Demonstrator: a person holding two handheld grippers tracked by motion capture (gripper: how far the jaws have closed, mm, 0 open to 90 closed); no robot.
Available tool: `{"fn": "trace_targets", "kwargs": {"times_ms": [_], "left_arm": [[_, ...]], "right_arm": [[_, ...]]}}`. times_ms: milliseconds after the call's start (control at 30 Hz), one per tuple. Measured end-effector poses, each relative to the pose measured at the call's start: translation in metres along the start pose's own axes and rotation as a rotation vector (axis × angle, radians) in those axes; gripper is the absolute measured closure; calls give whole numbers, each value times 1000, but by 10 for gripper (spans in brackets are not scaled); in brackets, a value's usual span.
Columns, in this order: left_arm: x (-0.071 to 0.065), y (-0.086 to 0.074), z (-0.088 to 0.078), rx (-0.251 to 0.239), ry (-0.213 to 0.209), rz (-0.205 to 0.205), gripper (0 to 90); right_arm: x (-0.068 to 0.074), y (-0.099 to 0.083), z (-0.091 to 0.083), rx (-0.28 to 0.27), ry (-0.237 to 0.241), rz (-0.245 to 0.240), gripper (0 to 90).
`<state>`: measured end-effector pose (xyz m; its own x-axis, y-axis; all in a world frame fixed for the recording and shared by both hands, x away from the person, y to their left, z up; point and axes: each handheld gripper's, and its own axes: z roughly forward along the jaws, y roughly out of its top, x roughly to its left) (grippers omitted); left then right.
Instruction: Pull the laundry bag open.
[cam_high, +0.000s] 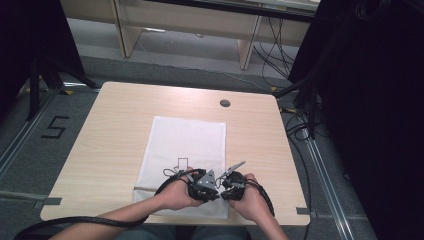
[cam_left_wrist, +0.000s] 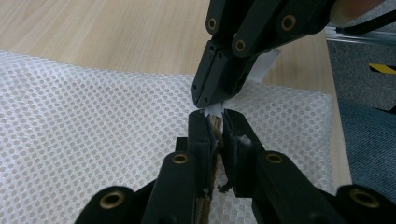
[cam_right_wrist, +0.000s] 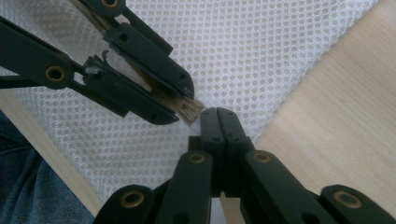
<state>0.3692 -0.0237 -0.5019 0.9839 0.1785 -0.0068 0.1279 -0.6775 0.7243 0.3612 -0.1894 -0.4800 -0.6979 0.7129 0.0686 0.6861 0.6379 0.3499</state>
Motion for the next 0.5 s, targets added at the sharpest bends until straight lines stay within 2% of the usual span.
{"fn": "trace_targets", "kwargs": {"times_ms": [33,67,100,167,200,300,400,433,467,500], "left_arm": [[0,0,0,-3,2,-6,818],[0,0,0,-1,1,-4,818],[0,0,0,-1,0,-6,819],[0,0,0,-2,-1,-11,819],[0,0,0,-3,-1,-13,819],[0,-1,-1,6,2,-7,819],[0,-1,-5,-1,3,-14,819],[0,-1,-7,-7,1,-17,819],[0,-2,-7,-5,1,-14,819],[0,-2,-7,-5,3,0,819]], "right_arm": [[2,0,0,13,14,34,900],[0,0,0,1,7,6,900],[0,0,0,6,9,16,900],[0,0,0,-2,7,-7,900],[1,0,0,5,5,6,900],[1,0,0,0,1,-12,900],[0,0,0,7,7,14,900],[-4,-1,1,7,-5,-28,900],[-2,-1,1,-9,17,-3,900],[-3,0,1,-6,11,-19,900]]}}
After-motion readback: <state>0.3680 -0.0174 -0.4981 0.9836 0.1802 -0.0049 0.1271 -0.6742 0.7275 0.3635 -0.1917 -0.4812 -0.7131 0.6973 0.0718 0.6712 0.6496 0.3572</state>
